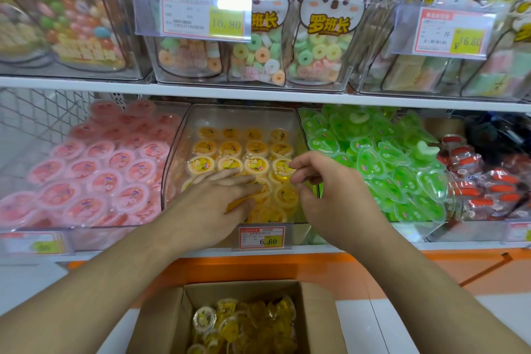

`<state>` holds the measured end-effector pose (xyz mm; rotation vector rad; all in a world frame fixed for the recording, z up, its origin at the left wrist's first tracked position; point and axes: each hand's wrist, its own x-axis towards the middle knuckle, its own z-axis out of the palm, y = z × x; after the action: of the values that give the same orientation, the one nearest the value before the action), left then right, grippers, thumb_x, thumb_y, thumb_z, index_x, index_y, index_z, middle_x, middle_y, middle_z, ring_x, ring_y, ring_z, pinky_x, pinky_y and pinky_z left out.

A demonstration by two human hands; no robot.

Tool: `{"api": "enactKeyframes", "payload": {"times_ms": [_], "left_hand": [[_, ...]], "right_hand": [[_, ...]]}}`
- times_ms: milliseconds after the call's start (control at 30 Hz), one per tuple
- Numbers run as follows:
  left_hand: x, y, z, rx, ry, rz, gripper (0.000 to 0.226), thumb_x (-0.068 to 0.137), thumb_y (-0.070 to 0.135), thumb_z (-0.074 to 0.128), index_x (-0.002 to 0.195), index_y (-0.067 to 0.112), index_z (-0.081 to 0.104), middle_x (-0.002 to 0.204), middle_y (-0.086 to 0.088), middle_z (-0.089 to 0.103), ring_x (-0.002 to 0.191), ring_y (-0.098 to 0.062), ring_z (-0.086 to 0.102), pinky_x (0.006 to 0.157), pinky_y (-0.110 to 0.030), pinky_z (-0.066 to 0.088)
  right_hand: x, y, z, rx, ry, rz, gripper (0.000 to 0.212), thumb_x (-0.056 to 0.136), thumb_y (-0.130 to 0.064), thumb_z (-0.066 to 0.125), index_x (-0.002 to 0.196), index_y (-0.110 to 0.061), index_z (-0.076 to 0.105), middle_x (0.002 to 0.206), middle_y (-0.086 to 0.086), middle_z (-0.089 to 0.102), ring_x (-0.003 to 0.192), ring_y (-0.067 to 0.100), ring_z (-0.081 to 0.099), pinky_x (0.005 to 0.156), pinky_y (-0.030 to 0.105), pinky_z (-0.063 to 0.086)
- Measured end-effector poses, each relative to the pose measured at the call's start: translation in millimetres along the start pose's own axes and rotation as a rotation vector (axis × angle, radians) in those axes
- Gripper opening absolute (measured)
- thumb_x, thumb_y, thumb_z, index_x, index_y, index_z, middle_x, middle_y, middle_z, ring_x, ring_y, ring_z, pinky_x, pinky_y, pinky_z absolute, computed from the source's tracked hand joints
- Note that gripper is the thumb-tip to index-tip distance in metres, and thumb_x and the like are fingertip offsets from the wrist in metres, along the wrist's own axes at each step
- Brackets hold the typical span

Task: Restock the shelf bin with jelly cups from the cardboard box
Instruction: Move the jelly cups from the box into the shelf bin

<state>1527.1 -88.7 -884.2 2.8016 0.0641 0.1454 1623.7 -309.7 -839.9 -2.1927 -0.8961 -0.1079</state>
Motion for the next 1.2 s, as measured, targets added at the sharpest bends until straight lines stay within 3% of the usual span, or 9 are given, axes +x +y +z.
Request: {"api": "enactKeyframes", "payload": {"times_ms": [133, 333, 533, 600, 733, 833, 967, 1033, 1200], "left_hand": [[-14, 5, -5, -0.059, 0.076, -0.002, 0.064, 0.092, 0.071, 0.021, 0.148, 0.053, 0.047, 0.158, 0.030, 0.038, 0.152, 0.005, 0.020, 0.128, -0.037, 0.017], [-64, 15, -14, -0.141, 0.171, 0.036, 0.048, 0.102, 0.058, 0.041, 0.142, 0.039, 0.061, 0.146, 0.027, 0.054, 0.141, 0.009, 0.037, 0.121, -0.023, 0.029], [-127, 15, 21, -0.107, 0.196, 0.067, 0.038, 0.101, 0.043, 0.049, 0.117, 0.021, 0.076, 0.124, 0.010, 0.069, 0.120, -0.008, 0.058, 0.107, -0.023, 0.041], [-152, 7, 45, -0.069, 0.181, 0.018, 0.036, 0.100, 0.038, 0.048, 0.115, 0.021, 0.076, 0.123, 0.007, 0.069, 0.117, -0.013, 0.059, 0.102, -0.029, 0.046], [-192, -28, 109, -0.106, -0.007, -0.265, 0.064, 0.095, 0.057, 0.032, 0.147, 0.028, 0.057, 0.155, 0.011, 0.048, 0.139, -0.015, 0.047, 0.116, -0.037, 0.042], [-211, -53, 150, -0.146, -0.104, -0.381, 0.071, 0.097, 0.053, 0.041, 0.162, 0.030, 0.030, 0.168, 0.010, 0.028, 0.145, -0.019, 0.043, 0.119, -0.034, 0.039], [-216, -73, 185, -0.253, -0.154, -0.480, 0.073, 0.102, 0.051, 0.047, 0.163, 0.044, 0.009, 0.171, 0.016, 0.016, 0.149, -0.018, 0.038, 0.117, -0.037, 0.041], [-212, -75, 194, -0.287, -0.142, -0.505, 0.070, 0.105, 0.045, 0.046, 0.163, 0.047, 0.006, 0.170, 0.024, 0.009, 0.151, -0.014, 0.033, 0.117, -0.037, 0.039], [-207, -83, 207, -0.361, -0.084, -0.510, 0.060, 0.108, 0.042, 0.040, 0.162, 0.049, 0.014, 0.170, 0.022, 0.013, 0.153, -0.014, 0.029, 0.120, -0.035, 0.032]], "right_hand": [[-4, -4, -3, 0.006, -0.018, -0.015, 0.030, 0.092, -0.009, 0.070, 0.112, -0.031, 0.065, 0.095, -0.018, 0.070, 0.093, 0.002, 0.065, 0.086, 0.031, 0.056], [-32, -19, -5, 0.041, -0.159, -0.046, 0.034, 0.089, -0.008, 0.072, 0.115, -0.028, 0.067, 0.101, -0.017, 0.070, 0.098, -0.005, 0.063, 0.085, 0.011, 0.048], [-80, -34, 41, 0.006, -0.379, -0.154, 0.034, 0.087, -0.011, 0.069, 0.119, -0.023, 0.069, 0.103, -0.014, 0.069, 0.096, 0.005, 0.064, 0.084, 0.020, 0.051], [-95, -30, 66, -0.049, -0.479, -0.181, 0.033, 0.087, -0.015, 0.067, 0.120, -0.023, 0.068, 0.104, -0.009, 0.069, 0.094, 0.008, 0.062, 0.084, 0.025, 0.051], [-118, -2, 112, -0.099, -0.679, -0.076, 0.028, 0.091, -0.018, 0.066, 0.117, -0.027, 0.066, 0.107, -0.011, 0.065, 0.096, 0.006, 0.057, 0.081, 0.019, 0.045], [-134, 27, 145, -0.117, -0.775, 0.080, 0.043, 0.093, -0.023, 0.068, 0.134, -0.036, 0.060, 0.131, -0.014, 0.061, 0.119, 0.006, 0.056, 0.103, 0.026, 0.049], [-151, 55, 192, -0.134, -0.928, 0.203, 0.061, 0.095, -0.025, 0.069, 0.150, -0.039, 0.046, 0.154, -0.010, 0.044, 0.145, 0.012, 0.041, 0.121, 0.036, 0.038], [-157, 64, 218, -0.145, -1.004, 0.227, 0.065, 0.096, -0.026, 0.069, 0.153, -0.039, 0.043, 0.160, -0.008, 0.039, 0.148, 0.016, 0.038, 0.122, 0.036, 0.037], [-164, 66, 270, -0.080, -1.138, 0.109, 0.049, 0.099, -0.021, 0.062, 0.146, -0.033, 0.058, 0.151, -0.001, 0.056, 0.134, 0.019, 0.053, 0.104, 0.016, 0.036]]}}
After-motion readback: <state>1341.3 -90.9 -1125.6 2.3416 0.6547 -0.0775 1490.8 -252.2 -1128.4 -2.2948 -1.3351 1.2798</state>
